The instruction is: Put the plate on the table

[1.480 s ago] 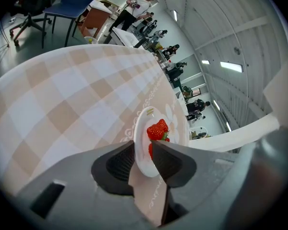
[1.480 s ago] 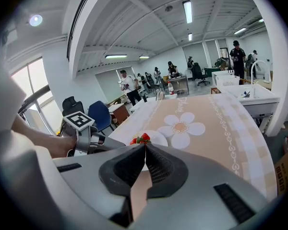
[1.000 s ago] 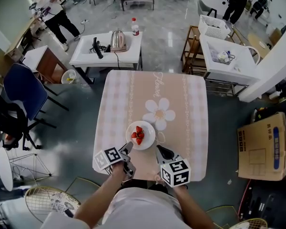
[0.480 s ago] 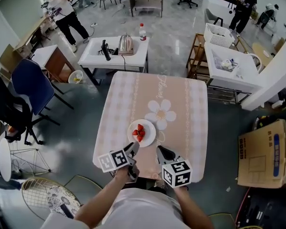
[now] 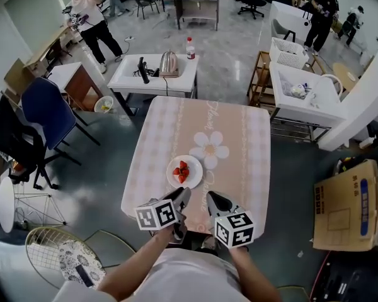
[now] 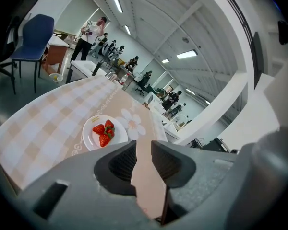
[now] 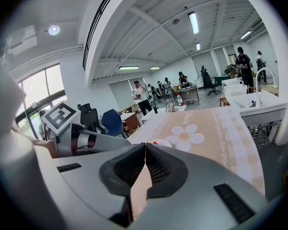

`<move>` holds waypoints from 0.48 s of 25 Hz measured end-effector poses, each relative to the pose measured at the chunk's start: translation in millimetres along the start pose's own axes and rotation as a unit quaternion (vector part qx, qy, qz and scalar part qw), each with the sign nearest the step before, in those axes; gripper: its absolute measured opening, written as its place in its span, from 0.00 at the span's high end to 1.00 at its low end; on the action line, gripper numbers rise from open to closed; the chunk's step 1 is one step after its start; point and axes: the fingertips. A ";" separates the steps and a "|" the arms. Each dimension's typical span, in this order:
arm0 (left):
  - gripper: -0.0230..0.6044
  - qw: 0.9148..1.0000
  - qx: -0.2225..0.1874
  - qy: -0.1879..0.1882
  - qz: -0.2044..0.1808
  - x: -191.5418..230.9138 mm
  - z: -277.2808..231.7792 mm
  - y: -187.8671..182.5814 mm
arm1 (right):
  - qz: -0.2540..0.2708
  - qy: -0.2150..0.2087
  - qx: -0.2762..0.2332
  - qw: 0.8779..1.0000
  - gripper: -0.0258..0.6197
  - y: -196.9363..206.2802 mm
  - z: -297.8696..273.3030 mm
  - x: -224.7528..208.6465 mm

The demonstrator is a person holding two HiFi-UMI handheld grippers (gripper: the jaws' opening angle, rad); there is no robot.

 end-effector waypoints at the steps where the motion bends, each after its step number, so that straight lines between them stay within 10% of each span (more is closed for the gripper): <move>1: 0.81 1.000 0.001 0.001 -0.014 -5.6 0.4 3.3 | 0.000 -0.001 -0.004 1.000 0.95 -1.3 3.7 -0.4; 12: 0.95 0.989 -0.019 -0.001 -0.147 -49.4 16.0 31.6 | 0.025 -0.028 -0.029 0.999 0.95 -7.4 36.0 9.3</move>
Point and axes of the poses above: the fingertips, and each gripper's own axes: z backward along the fingers, x to its left, y out of its underside, and after that the axes turned 14 degrees about z, right-handed
